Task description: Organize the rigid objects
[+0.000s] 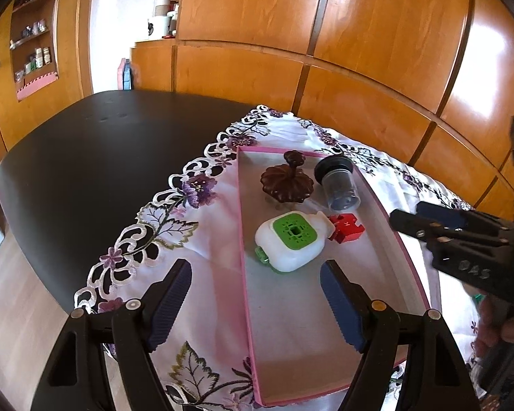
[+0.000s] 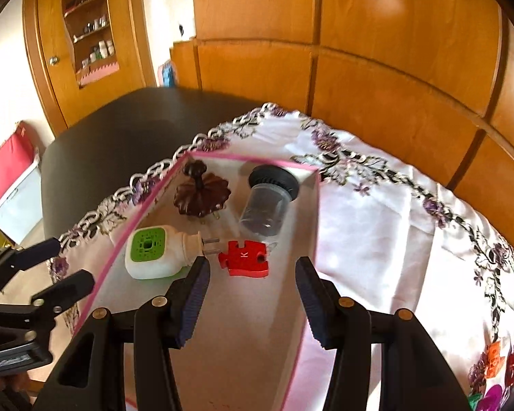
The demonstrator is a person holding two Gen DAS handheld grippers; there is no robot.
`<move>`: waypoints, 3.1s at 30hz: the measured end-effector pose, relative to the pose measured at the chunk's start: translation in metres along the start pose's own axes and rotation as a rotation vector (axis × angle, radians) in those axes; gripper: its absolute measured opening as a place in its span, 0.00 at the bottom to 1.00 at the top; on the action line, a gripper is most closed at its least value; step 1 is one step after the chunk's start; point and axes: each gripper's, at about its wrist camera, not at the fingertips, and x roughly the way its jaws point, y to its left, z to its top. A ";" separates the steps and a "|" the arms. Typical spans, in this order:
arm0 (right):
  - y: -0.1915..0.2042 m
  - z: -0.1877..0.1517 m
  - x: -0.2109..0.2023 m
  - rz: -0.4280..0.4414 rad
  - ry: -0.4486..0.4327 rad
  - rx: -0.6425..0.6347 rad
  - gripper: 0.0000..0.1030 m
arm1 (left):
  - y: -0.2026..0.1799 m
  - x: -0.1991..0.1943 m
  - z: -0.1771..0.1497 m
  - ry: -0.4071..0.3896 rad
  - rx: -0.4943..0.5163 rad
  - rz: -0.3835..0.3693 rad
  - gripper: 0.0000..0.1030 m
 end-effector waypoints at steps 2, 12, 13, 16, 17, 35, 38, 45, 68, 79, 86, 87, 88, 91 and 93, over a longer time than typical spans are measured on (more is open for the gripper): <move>-0.006 -0.001 -0.009 -0.011 -0.017 0.003 0.51 | -0.003 -0.001 0.000 -0.002 0.009 -0.002 0.76; -0.074 -0.030 -0.055 -0.138 0.000 0.088 0.51 | -0.024 -0.006 0.003 -0.017 0.068 -0.028 0.76; -0.086 -0.035 -0.060 -0.155 0.008 0.107 0.51 | -0.028 -0.007 0.003 -0.018 0.078 -0.035 0.76; -0.125 -0.050 -0.076 -0.215 0.023 0.183 0.51 | -0.041 -0.008 0.004 -0.023 0.117 -0.054 0.76; -0.138 -0.054 -0.081 -0.231 0.025 0.212 0.51 | -0.045 -0.008 0.004 -0.025 0.127 -0.062 0.76; -0.337 -0.186 -0.199 -0.586 -0.201 0.954 0.51 | -0.172 -0.006 0.004 -0.001 0.426 -0.282 0.76; -0.345 -0.212 -0.206 -0.520 -0.306 1.100 0.52 | -0.193 -0.004 -0.001 0.011 0.470 -0.307 0.76; -0.343 -0.223 -0.211 -0.466 -0.418 1.169 0.55 | -0.237 0.007 -0.017 0.068 0.536 -0.374 0.73; -0.341 -0.224 -0.214 -0.390 -0.468 1.173 0.56 | -0.370 0.059 -0.066 0.393 0.550 -0.632 0.51; -0.341 -0.221 -0.208 -0.380 -0.451 1.161 0.56 | -0.413 0.108 -0.076 0.439 0.514 -0.560 0.58; -0.342 -0.221 -0.205 -0.386 -0.426 1.164 0.56 | -0.369 0.104 -0.065 0.378 0.526 -0.538 0.57; -0.342 -0.221 -0.204 -0.389 -0.422 1.165 0.56 | -0.362 0.101 -0.064 0.364 0.527 -0.524 0.57; -0.343 -0.221 -0.204 -0.392 -0.417 1.167 0.56 | -0.351 0.097 -0.064 0.341 0.539 -0.507 0.57; -0.343 -0.221 -0.202 -0.401 -0.399 1.166 0.56 | -0.326 0.086 -0.071 0.286 0.590 -0.486 0.58; -0.343 -0.220 -0.199 -0.409 -0.379 1.163 0.56 | -0.310 0.080 -0.076 0.247 0.601 -0.485 0.58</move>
